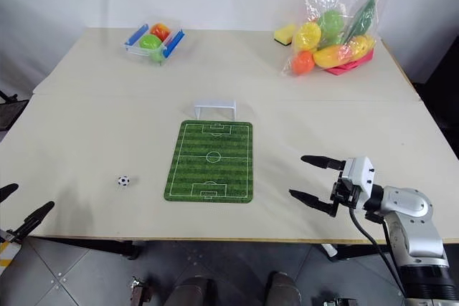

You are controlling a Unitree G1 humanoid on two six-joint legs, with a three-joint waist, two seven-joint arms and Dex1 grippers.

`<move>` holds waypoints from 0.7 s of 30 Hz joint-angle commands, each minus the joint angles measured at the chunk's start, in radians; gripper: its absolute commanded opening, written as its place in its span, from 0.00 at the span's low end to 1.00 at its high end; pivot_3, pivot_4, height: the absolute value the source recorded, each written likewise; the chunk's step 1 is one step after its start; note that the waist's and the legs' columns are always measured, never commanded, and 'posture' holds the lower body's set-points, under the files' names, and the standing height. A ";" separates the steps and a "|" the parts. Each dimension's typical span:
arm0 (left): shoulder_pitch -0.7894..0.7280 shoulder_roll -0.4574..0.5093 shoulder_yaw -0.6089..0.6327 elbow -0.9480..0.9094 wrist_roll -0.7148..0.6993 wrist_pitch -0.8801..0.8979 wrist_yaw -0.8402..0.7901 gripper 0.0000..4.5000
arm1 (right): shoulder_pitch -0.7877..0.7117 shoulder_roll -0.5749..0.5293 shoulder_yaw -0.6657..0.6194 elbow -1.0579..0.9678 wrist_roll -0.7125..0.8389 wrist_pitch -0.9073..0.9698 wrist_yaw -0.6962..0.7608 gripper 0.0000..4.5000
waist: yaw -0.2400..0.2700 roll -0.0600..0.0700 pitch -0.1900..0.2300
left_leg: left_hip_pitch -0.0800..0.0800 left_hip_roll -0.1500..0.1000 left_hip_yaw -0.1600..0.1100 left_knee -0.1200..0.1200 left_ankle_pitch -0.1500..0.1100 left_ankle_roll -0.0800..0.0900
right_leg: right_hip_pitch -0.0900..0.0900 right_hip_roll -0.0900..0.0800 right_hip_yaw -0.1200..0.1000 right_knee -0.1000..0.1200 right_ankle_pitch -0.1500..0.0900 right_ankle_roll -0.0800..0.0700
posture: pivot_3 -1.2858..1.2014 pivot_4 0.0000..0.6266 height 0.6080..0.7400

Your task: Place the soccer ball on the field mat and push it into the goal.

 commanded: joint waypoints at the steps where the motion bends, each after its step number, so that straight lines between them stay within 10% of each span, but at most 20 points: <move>1: 0.001 0.008 0.008 -0.041 -0.022 0.047 0.008 0.99 | -0.007 0.002 -0.008 0.000 0.005 -0.023 0.017 1.00 | 0.000 0.000 0.000 | 0.000 0.001 0.000 0.000 0.000 0.000 | 0.000 0.001 0.000 0.000 0.000 0.000 | 0.52 0.24 1.00; 21: -0.041 -0.089 -0.137 -0.281 -0.177 0.361 -0.170 0.99 | 0.065 0.184 0.049 -0.279 0.142 -0.047 0.046 1.00 | 0.023 -0.001 0.000 | 0.001 0.011 0.007 0.005 -0.004 -0.003 | -0.004 0.011 0.006 0.002 0.001 -0.005 | 0.52 0.24 1.00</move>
